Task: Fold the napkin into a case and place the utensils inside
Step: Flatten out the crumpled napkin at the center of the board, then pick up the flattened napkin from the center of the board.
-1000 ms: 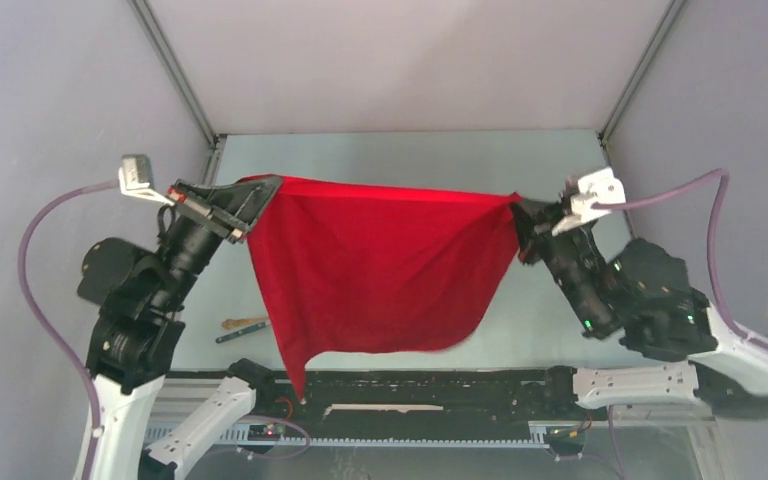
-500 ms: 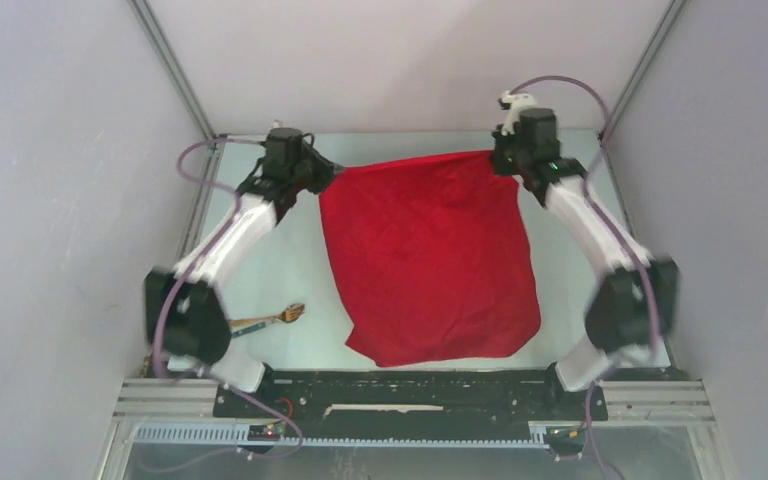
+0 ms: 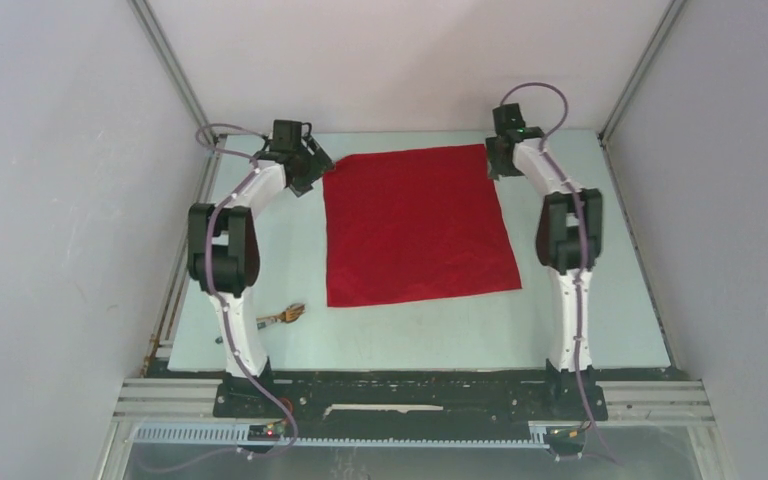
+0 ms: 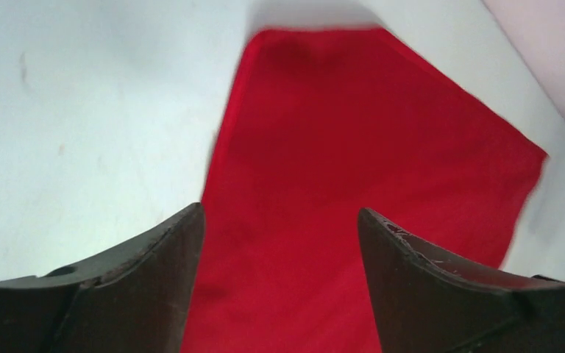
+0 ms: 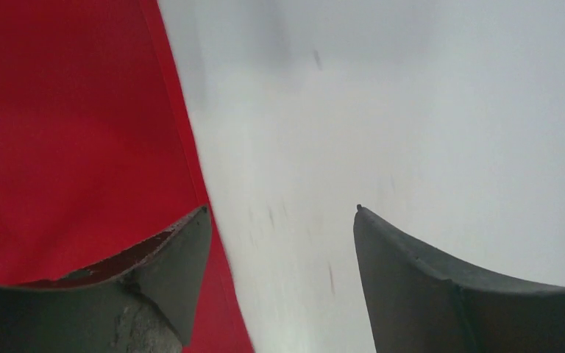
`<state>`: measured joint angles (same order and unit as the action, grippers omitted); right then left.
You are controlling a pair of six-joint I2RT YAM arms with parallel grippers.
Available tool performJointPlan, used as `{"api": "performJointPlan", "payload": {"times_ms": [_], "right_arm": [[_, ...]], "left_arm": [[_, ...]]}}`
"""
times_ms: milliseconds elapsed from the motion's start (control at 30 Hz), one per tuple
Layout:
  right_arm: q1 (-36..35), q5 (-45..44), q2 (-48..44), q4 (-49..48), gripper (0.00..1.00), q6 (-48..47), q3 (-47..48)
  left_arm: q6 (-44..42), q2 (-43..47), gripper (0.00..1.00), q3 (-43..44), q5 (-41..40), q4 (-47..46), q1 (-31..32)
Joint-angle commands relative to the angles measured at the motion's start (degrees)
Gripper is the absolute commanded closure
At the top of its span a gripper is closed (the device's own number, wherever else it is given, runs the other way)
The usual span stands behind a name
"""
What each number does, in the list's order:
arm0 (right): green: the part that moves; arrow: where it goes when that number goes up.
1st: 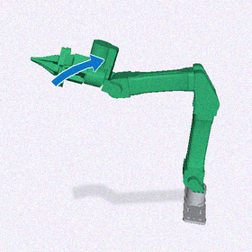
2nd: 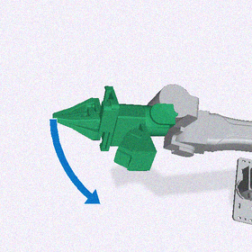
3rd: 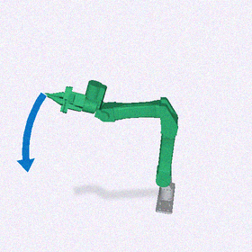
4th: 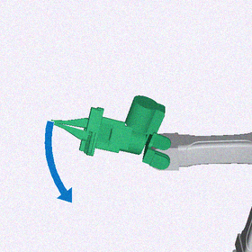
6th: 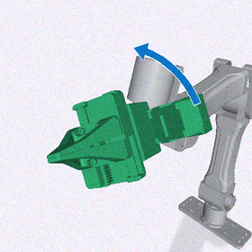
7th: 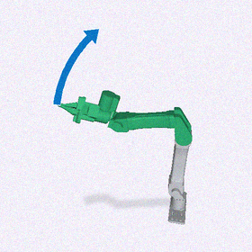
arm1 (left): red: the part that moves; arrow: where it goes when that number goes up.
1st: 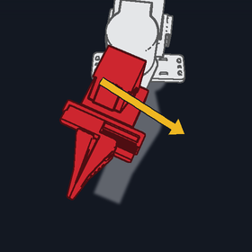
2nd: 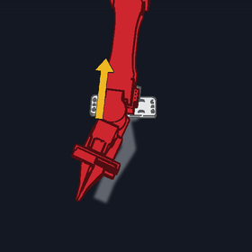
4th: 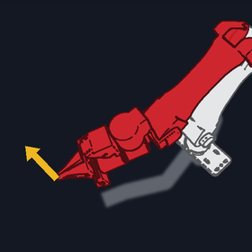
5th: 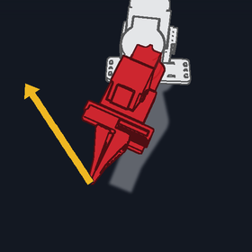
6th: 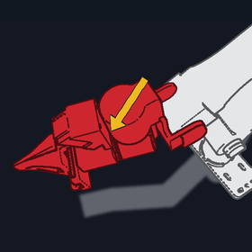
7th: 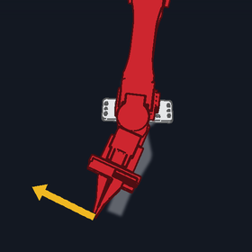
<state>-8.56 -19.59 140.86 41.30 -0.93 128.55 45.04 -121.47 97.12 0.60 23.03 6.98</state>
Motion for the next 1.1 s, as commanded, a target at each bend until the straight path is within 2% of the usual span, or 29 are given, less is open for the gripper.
{"api": "performJointPlan", "payload": {"times_ms": [0, 167, 233, 400, 533, 600, 667, 733, 900, 1067], "right_arm": [[0.1, 1.8, -23.8, -0.3, 0.21, 10.3, -20.7], [-0.2, 22.9, -34.9, -3.1, 0.21, 18.9, -36.6], [-1.2, 28.5, -39.7, -7.3, 0.21, 20.6, -44.5], [-1.6, 33.8, -49.5, -13.2, 0.21, 24.6, -61.7], [-1.0, 29.1, -58.0, -12.1, 0.2, 27.7, -72.4], [-0.8, 23.9, -61.1, -9.9, 0.12, 30.5, -75.2], [-1.0, 17.1, -62.7, -6.4, 0.03, 39.2, -76.5], [-1.2, 13.1, -62.8, 0.0, 0.02, 47.1, -76.6], [0.9, 7.5, -63.1, 6.5, 0.07, 55.4, -76.3], [1.7, 10.6, -59.2, 6.7, 0.25, 58.2, -75.9]], "left_arm": [[-4.0, 19.0, 0.18, -9.9, 0.5, -3.9, 2.1], [2.0, 31.8, 0.13, -28.1, 10.4, -12.6, 5.1], [2.8, 35.3, 0.1, -33.9, 13.9, -15.3, 6.7], [1.5, 43.6, 0.1, -44.6, 16.7, -15.0, 12.5], [-0.7, 53.7, 0.09, -52.1, 15.3, -13.5, 19.3], [-1.9, 58.9, 0.09, -54.7, 13.5, -11.4, 22.3], [-3.1, 63.7, 0.09, -56.6, 12.1, -8.9, 24.3], [-4.5, 68.9, 0.09, -57.6, 11.5, -5.8, 24.7], [-7.6, 78.0, 0.1, -56.9, 10.1, 2.8, 24.7], [-7.3, 84.1, 0.11, -57.2, 10.6, 7.5, 24.7]]}}
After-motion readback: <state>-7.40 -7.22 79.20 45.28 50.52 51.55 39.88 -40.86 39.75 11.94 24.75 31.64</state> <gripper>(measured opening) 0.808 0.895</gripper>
